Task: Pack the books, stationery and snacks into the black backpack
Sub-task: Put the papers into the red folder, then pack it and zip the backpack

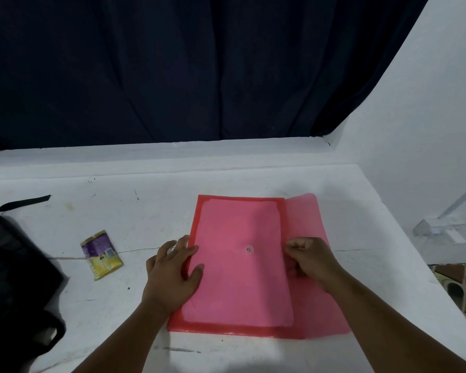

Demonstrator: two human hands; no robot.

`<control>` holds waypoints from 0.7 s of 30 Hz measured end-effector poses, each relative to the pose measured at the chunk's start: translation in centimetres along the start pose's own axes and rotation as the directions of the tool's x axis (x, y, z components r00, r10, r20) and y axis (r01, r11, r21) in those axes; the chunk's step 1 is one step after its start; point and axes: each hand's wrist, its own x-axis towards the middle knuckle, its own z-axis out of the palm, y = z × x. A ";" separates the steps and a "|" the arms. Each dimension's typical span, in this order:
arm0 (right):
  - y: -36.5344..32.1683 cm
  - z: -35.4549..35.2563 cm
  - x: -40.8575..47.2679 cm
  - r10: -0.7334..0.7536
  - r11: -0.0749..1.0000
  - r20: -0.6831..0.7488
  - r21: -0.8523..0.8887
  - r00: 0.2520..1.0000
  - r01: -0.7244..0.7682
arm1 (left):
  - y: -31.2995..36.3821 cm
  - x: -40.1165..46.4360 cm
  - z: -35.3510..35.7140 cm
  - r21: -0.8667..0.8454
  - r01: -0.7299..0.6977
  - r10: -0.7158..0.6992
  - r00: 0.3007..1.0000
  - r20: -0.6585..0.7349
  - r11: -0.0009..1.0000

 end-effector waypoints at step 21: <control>0.9 4.2 -2.6 -0.181 0.398 0.303 -0.847 0.936 0.352 | -0.2 -1.3 -0.1 -0.139 -0.130 0.092 0.963 -0.254 0.982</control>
